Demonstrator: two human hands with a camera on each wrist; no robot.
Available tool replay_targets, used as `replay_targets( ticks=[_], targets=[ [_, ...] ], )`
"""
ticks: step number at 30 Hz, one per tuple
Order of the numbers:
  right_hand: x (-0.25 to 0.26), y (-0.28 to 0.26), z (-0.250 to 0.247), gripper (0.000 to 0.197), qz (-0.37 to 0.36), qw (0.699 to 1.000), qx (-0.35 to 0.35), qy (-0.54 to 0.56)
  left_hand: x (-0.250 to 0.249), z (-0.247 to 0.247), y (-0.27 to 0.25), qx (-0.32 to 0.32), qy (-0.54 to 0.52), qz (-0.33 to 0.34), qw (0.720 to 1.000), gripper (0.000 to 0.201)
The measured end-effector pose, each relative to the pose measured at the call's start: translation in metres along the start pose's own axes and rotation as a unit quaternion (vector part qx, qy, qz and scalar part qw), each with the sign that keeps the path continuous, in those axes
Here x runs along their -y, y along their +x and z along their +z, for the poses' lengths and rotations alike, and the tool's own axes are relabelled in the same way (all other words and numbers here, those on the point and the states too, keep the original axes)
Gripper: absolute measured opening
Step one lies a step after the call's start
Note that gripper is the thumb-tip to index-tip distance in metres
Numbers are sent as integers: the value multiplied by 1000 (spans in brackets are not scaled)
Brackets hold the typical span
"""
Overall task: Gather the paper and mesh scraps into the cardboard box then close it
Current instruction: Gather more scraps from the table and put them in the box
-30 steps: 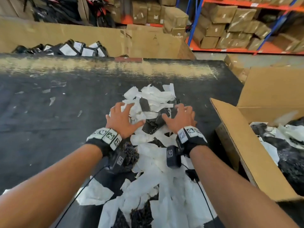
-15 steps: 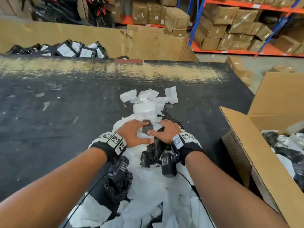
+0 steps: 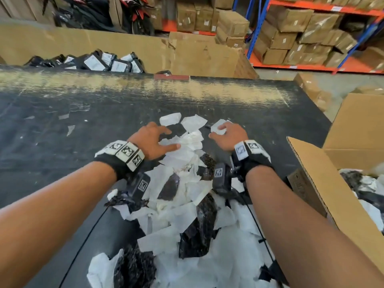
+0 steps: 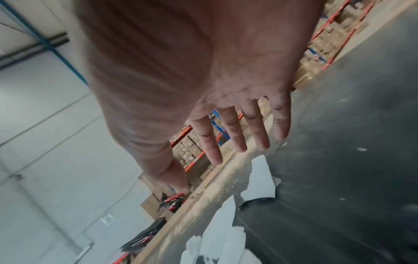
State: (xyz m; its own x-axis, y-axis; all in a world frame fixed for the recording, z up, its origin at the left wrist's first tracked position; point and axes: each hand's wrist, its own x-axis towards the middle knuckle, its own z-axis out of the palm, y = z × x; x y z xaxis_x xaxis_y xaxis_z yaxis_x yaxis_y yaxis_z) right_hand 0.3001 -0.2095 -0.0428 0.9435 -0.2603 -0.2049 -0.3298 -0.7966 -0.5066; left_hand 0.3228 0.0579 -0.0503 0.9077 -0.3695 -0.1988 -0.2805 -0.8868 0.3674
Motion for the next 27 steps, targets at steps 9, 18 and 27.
replay_targets(
  ticks=[9, 18, 27],
  targets=[
    [-11, 120, 38, 116, 97, 992, 45, -63, 3, 31, 126, -5, 27, -49, 998, 86],
    [53, 101, 61, 64, -125, 944, 216, -214, 0, 63, 141, 94, 84, 13, 992, 111],
    [44, 10, 72, 29, -146, 967, 177, -112, 6, 52, 45, 94, 22, 77, 992, 63]
  ],
)
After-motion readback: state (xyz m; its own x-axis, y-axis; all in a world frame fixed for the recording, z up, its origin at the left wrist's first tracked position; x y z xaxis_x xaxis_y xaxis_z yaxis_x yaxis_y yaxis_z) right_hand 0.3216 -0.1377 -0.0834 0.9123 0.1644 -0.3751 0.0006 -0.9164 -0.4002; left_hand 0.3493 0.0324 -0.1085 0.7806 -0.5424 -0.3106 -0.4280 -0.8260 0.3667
